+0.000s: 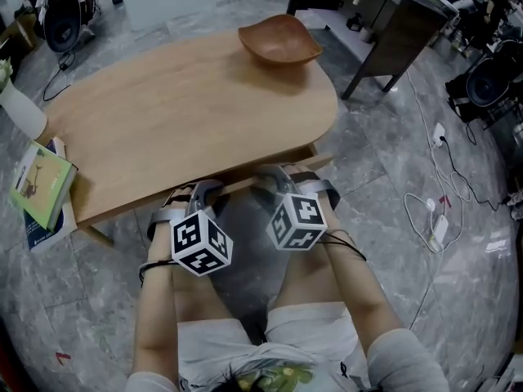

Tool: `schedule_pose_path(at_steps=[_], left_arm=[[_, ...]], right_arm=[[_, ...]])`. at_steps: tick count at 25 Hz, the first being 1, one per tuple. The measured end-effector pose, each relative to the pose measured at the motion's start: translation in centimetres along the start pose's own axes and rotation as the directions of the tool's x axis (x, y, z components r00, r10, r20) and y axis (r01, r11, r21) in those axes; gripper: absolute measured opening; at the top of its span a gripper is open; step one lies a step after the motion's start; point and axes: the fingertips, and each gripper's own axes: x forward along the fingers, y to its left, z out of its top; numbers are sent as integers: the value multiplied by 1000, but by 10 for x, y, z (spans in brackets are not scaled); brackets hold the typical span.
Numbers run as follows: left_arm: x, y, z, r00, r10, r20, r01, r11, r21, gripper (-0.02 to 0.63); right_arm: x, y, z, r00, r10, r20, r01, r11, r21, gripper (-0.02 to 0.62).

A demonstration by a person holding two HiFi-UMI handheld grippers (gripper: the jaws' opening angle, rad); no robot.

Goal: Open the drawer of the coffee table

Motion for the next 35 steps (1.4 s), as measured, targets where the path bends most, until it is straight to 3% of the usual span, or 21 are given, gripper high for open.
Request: schedule_pose_path(at_steps=[4, 12, 35], left_arm=[[0, 1, -1, 1000, -4, 11, 5, 1000, -16, 112], [1, 1, -2, 1000, -17, 20, 18, 999, -43, 112], [-4, -8, -2, 1000, -11, 13, 11, 999, -34, 112]], right_arm=[[0, 0, 1, 999, 13, 30, -13, 1000, 8, 160], [-2, -1, 3, 991, -63, 117, 61, 998, 18, 160], [-9, 6, 5, 988, -116, 101, 106, 989, 99, 161]])
